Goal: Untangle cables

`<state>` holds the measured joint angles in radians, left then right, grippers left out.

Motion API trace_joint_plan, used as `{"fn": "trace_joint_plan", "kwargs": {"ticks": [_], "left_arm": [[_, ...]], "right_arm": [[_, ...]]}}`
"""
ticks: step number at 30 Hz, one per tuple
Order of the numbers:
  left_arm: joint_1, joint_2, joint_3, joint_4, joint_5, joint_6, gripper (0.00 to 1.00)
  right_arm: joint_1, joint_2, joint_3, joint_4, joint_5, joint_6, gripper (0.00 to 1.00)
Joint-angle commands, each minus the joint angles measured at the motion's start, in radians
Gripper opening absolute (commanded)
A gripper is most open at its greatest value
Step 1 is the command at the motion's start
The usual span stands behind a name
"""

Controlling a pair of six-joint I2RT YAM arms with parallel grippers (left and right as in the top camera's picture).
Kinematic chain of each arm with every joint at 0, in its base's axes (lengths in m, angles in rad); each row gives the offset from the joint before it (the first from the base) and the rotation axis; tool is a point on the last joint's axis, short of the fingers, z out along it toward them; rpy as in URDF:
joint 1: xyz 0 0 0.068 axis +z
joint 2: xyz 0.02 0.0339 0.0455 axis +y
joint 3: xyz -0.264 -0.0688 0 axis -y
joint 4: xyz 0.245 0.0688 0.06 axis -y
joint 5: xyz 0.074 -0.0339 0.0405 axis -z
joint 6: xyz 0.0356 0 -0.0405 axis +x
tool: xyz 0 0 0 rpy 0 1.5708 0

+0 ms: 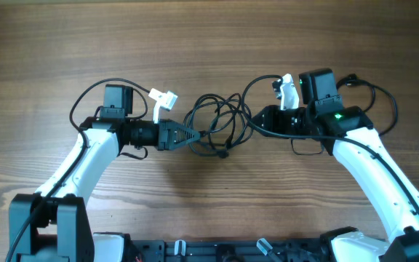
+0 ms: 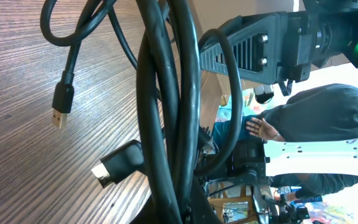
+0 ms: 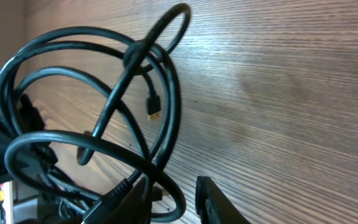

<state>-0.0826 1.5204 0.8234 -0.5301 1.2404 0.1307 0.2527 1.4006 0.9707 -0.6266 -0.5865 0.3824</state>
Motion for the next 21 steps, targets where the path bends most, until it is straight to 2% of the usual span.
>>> {"fn": "trace_joint_plan", "kwargs": {"ticks": [1, 7, 11, 14, 17, 20, 21], "left_arm": [[-0.003, 0.000, -0.003, 0.007, 0.041, 0.027, 0.04], [-0.003, 0.000, -0.003, 0.007, 0.041, 0.027, 0.04], [-0.003, 0.000, -0.003, 0.008, 0.041, 0.027, 0.04], [-0.003, 0.000, -0.003, 0.007, 0.041, 0.027, 0.04], [-0.003, 0.000, -0.003, 0.007, 0.041, 0.027, 0.04], [-0.003, 0.000, -0.003, 0.008, 0.041, 0.027, 0.04], [-0.003, 0.000, -0.003, 0.008, 0.041, 0.027, 0.04]], "right_arm": [[0.003, 0.003, -0.005, -0.001, 0.055, 0.029, 0.25], [0.010, 0.003, -0.023, -0.025, 0.043, 0.039, 0.31], [0.066, 0.004, -0.061, 0.002, 0.025, 0.041, 0.32], [0.097, 0.004, -0.101, 0.078, 0.054, 0.131, 0.31], [0.100, 0.004, -0.114, 0.111, 0.199, 0.187, 0.23], [0.097, 0.004, -0.114, 0.110, 0.430, 0.236, 0.04], [0.095, 0.004, -0.114, 0.110, 0.476, 0.252, 0.04]]}}
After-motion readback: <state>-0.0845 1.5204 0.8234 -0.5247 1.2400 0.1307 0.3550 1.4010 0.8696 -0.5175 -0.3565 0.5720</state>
